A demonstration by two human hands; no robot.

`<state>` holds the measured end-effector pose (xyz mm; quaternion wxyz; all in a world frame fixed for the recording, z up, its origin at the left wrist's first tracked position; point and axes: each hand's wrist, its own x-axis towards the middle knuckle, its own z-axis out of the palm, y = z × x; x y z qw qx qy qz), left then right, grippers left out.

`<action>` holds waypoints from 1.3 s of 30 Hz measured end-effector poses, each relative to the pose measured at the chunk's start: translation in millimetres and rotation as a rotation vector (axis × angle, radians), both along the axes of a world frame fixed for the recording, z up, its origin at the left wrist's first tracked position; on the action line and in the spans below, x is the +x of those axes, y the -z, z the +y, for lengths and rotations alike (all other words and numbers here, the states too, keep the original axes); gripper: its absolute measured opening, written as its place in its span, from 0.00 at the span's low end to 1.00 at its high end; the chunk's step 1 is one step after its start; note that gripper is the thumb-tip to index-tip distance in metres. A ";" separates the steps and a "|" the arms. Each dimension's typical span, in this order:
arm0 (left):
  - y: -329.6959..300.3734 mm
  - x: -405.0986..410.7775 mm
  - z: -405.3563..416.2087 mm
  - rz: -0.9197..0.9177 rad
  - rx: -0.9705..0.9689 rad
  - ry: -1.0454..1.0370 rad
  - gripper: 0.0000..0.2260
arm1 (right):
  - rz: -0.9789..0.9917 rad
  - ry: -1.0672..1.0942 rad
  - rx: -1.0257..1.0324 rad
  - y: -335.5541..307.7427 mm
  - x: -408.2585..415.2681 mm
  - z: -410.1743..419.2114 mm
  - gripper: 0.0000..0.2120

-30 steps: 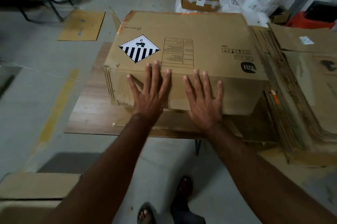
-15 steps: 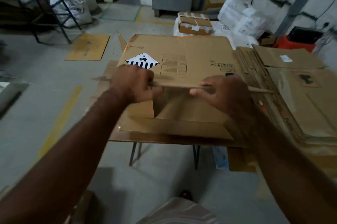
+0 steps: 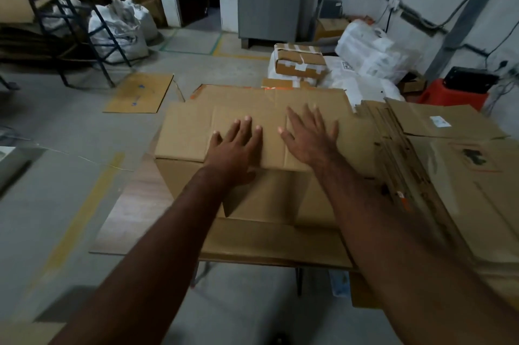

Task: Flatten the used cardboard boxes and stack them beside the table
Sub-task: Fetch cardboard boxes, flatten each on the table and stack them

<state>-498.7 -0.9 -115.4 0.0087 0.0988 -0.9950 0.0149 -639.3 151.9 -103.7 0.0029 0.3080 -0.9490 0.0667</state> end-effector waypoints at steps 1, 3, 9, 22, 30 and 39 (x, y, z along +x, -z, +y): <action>5.6 -5.4 -2.3 -0.039 0.024 -0.015 0.45 | -0.050 -0.004 0.012 12.9 -0.6 1.8 0.31; 13.8 -12.9 -6.1 -0.063 0.063 -0.025 0.38 | -0.084 -0.042 0.040 29.1 -0.1 6.7 0.34; 19.4 -24.8 -15.5 -0.087 0.049 -0.033 0.41 | -0.012 -0.218 0.066 38.3 5.4 35.4 0.44; 15.1 -26.2 -18.6 -0.064 0.081 0.003 0.41 | -0.130 0.126 -0.363 58.5 91.5 176.4 0.36; 18.0 -17.0 -16.5 -0.032 0.085 -0.016 0.39 | 0.045 0.338 -0.379 66.3 102.3 235.7 0.17; 14.4 -8.9 -9.2 -0.024 0.095 -0.025 0.41 | 0.000 0.052 -0.295 15.0 75.1 61.8 0.23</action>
